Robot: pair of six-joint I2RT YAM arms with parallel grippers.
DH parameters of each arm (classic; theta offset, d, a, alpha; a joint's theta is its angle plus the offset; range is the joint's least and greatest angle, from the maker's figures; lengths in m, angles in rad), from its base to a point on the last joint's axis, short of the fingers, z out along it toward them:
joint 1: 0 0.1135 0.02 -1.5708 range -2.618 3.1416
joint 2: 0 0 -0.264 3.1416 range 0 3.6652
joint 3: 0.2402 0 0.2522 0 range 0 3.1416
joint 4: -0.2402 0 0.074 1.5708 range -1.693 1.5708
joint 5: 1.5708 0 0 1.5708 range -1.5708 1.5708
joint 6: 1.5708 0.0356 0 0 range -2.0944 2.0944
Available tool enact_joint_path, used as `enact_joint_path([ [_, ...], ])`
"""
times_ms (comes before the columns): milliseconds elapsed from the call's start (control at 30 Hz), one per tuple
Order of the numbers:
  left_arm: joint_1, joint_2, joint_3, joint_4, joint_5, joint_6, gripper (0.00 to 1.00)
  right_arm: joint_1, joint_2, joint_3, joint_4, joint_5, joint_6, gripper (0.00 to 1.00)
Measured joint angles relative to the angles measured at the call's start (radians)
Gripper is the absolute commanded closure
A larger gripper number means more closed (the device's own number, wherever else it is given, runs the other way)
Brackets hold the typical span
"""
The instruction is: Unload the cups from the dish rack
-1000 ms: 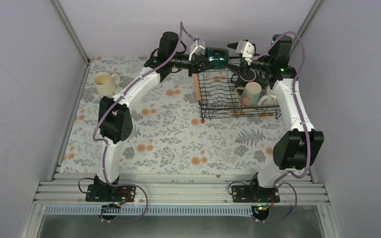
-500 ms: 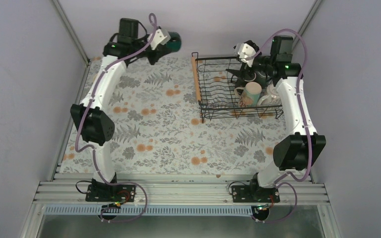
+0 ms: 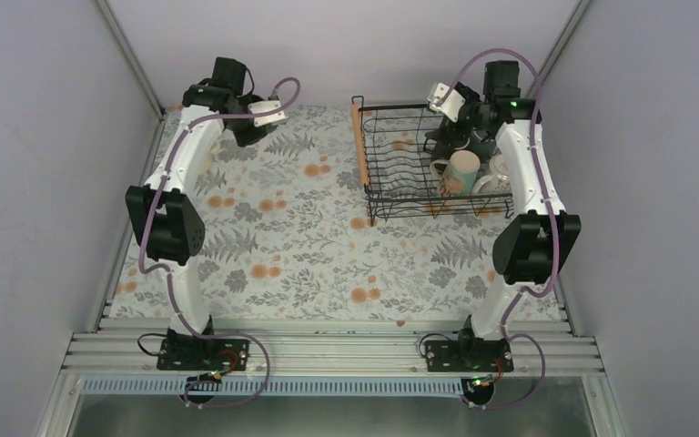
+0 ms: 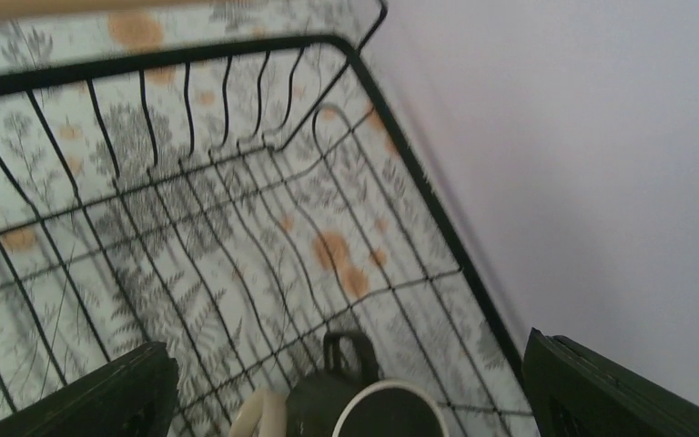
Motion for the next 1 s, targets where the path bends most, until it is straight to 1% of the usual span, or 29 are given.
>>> enact_joint_path([
  [167, 0.019, 0.04, -0.036, -0.027, -0.124, 0.084, 0.98, 0.0, 0.021, -0.003, -0.056, 0.096, -0.046, 0.03],
  [333, 0.052, 0.13, -0.016, -0.054, -0.189, 0.132, 0.98, 0.0, 0.021, -0.005, -0.072, 0.133, -0.068, 0.02],
  [600, 0.065, 0.292, 0.104, -0.166, -0.228, 0.147, 0.98, 0.0, 0.021, -0.004, -0.094, 0.165, -0.107, 0.03],
  [800, 0.061, 0.371, 0.197, -0.211, -0.24, 0.146, 0.98, 0.0, 0.042, 0.024, -0.153, 0.198, -0.192, 0.04],
  [1000, 0.061, 0.428, 0.237, -0.245, -0.273, 0.147, 0.98, 0.002, 0.163, 0.156, -0.274, 0.263, -0.268, 0.05],
])
